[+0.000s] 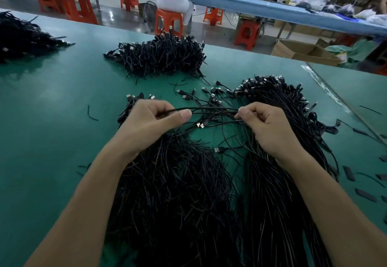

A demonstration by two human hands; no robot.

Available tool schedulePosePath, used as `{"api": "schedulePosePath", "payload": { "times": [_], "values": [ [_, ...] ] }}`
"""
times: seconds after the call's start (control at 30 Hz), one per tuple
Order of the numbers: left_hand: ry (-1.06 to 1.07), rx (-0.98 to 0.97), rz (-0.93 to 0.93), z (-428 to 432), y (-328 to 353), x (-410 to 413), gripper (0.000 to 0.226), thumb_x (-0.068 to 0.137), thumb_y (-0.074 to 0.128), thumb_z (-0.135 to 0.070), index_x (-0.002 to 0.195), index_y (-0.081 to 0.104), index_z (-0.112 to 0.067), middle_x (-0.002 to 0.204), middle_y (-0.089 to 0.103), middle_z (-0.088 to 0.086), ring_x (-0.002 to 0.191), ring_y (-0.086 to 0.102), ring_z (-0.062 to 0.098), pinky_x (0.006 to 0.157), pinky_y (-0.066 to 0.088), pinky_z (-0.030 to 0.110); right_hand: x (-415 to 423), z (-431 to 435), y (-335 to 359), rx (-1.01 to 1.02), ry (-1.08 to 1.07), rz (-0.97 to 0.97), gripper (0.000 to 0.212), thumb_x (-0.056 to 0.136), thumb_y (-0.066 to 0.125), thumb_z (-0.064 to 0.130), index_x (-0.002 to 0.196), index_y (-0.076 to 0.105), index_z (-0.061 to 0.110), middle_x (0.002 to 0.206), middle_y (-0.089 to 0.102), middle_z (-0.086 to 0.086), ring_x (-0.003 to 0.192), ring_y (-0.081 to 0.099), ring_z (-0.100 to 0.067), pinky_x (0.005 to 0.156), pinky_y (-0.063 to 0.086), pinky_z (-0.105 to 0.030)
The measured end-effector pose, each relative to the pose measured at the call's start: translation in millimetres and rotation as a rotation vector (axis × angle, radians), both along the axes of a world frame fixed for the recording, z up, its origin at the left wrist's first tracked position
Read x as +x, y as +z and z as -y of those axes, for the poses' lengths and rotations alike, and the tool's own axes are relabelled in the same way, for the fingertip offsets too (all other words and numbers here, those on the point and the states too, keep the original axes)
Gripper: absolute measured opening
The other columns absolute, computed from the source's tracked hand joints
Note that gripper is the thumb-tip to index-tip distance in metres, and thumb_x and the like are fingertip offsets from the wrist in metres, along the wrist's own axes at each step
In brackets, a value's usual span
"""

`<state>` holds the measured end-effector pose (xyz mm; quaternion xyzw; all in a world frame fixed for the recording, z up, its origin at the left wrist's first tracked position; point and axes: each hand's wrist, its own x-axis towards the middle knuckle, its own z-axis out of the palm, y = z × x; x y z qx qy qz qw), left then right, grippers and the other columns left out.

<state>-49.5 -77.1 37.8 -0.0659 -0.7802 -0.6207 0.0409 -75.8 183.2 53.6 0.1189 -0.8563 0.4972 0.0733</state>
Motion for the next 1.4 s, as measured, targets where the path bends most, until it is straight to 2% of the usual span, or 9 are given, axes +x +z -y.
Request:
{"api": "schedulePosePath", "payload": {
  "times": [0.13,0.3,0.47,0.7,0.8,0.9,1.03,1.17,1.4],
  "values": [
    [-0.394,-0.04,0.294,-3,6,19,0.073,0.094,0.033,-0.072,0.071,0.075,-0.017,0.055,0.024,-0.012,0.048,0.021,0.009,0.046,0.028,0.021,9,9,-2,-0.136,0.093,0.013,0.027,0.101,0.054,0.03,0.08,0.071,0.029,0.053,0.033,0.01,0.048,0.024,-0.011,0.044,0.025,-0.02],
    [-0.779,0.554,0.217,-25,13,33,0.062,0.098,0.037,-0.064,0.072,0.071,-0.019,0.051,0.024,-0.01,0.044,0.017,0.011,0.043,0.02,0.017,24,28,-9,0.042,0.239,0.07,0.024,0.098,0.056,0.033,0.085,0.073,0.022,0.058,0.049,-0.004,0.051,0.038,-0.015,0.049,0.035,-0.029],
    [-0.364,0.929,0.121,-38,15,24,0.066,0.105,0.023,-0.048,0.07,0.072,-0.02,0.048,0.021,-0.01,0.044,0.012,0.007,0.036,0.021,0.014,50,37,-25,0.261,0.358,0.097,0.02,0.1,0.057,0.034,0.094,0.073,0.023,0.055,0.054,0.017,0.043,0.041,-0.004,0.044,0.029,-0.013],
    [-0.013,0.515,-0.134,-53,-20,22,0.045,0.105,0.032,-0.038,0.109,0.068,-0.012,0.086,0.071,0.0,0.082,0.07,0.015,0.075,0.057,0.026,60,28,-29,0.326,0.338,0.136,0.015,0.102,0.052,0.035,0.101,0.066,0.032,0.067,0.061,-0.003,0.049,0.049,-0.009,0.049,0.042,-0.028],
    [0.115,0.039,-0.304,-58,-29,19,0.041,0.107,0.029,-0.036,0.115,0.066,-0.019,0.102,0.073,-0.007,0.097,0.07,0.005,0.088,0.055,0.022,60,26,-31,0.424,0.287,0.132,0.022,0.102,0.05,0.039,0.081,0.056,0.037,0.062,0.056,-0.002,0.051,0.05,-0.019,0.054,0.044,-0.041],
    [-0.006,-0.301,-0.269,-63,-32,23,0.046,0.102,0.032,-0.042,0.103,0.07,-0.018,0.095,0.071,-0.014,0.082,0.066,0.0,0.077,0.054,0.02,59,27,-20,0.339,0.335,0.036,0.032,0.102,0.052,0.031,0.07,0.052,0.026,0.062,0.052,-0.001,0.052,0.045,-0.017,0.05,0.038,-0.03],
    [-0.091,-0.137,-0.138,-74,-22,29,0.055,0.101,0.033,-0.053,0.058,0.042,-0.019,0.049,0.041,-0.011,0.044,0.033,0.009,0.044,0.031,0.027,53,21,1,0.273,0.345,-0.092,0.027,0.099,0.057,0.029,0.074,0.062,0.022,0.066,0.057,0.005,0.061,0.052,-0.013,0.056,0.042,-0.025],
    [-0.247,0.031,0.148,-69,-7,34,0.067,0.092,0.027,-0.068,0.052,0.049,-0.019,0.042,0.032,-0.007,0.037,0.025,0.009,0.04,0.024,0.019,51,21,9,0.122,0.34,-0.105,0.017,0.094,0.066,0.028,0.082,0.076,0.021,0.073,0.071,0.01,0.069,0.067,-0.012,0.066,0.053,-0.029],
    [-0.679,0.317,0.535,-47,2,38,0.059,0.097,0.037,-0.061,0.053,0.042,-0.023,0.04,0.028,-0.011,0.035,0.019,0.003,0.033,0.017,0.014,45,16,-9,-0.028,0.384,-0.022,0.031,0.09,0.061,0.047,0.073,0.069,0.023,0.058,0.057,-0.003,0.049,0.044,-0.013,0.046,0.035,-0.026]
  ]
}}
